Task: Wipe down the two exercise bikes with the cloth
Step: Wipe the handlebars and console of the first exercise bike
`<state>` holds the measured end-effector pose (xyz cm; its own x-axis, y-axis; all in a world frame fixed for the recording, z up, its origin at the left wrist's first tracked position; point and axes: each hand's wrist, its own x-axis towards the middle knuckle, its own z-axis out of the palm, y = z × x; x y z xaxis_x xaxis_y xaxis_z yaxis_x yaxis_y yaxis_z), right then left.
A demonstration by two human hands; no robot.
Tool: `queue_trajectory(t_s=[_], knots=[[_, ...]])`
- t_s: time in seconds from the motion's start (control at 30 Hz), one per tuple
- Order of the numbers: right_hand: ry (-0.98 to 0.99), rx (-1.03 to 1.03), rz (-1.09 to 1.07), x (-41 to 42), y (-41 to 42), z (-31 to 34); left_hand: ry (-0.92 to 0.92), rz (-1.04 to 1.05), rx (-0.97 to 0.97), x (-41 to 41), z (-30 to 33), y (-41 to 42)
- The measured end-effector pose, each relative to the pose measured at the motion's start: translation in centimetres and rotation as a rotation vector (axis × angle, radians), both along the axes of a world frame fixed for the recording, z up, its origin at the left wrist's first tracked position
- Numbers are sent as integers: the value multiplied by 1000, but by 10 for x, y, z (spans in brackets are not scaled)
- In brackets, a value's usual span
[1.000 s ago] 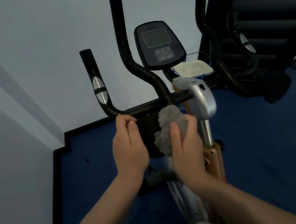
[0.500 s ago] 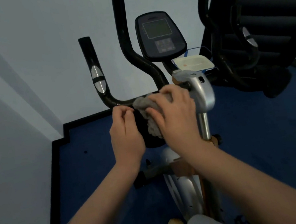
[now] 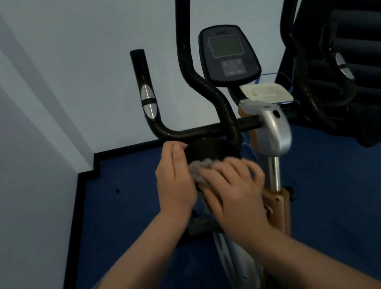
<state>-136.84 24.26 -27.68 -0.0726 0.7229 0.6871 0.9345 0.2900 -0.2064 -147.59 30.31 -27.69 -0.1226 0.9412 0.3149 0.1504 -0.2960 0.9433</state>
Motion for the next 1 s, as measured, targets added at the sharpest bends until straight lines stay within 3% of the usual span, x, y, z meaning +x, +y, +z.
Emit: queue_trajectory(t_s=[0.13,0.27,0.53,0.67,0.77,0.9,1.0], knots=[[-116,50,-34,9,28,18,-26,21,14,3,1,1],[-50,54,-95,2,28,14,-42,32,-4,3,-1,0],[-128,-75,157,31,7,18,28,-39,-97,-3,12,-3],[323,-55,269,40,11,30,168,-79,-169,-14,25,4],[616,-11,220,48,26,42,257,-77,-221,-13,35,9],[658,19,19,68,57,51,556,-98,-264,-9,52,23],[414,-114,31,73,81,50,783,-61,-203,7,62,32]])
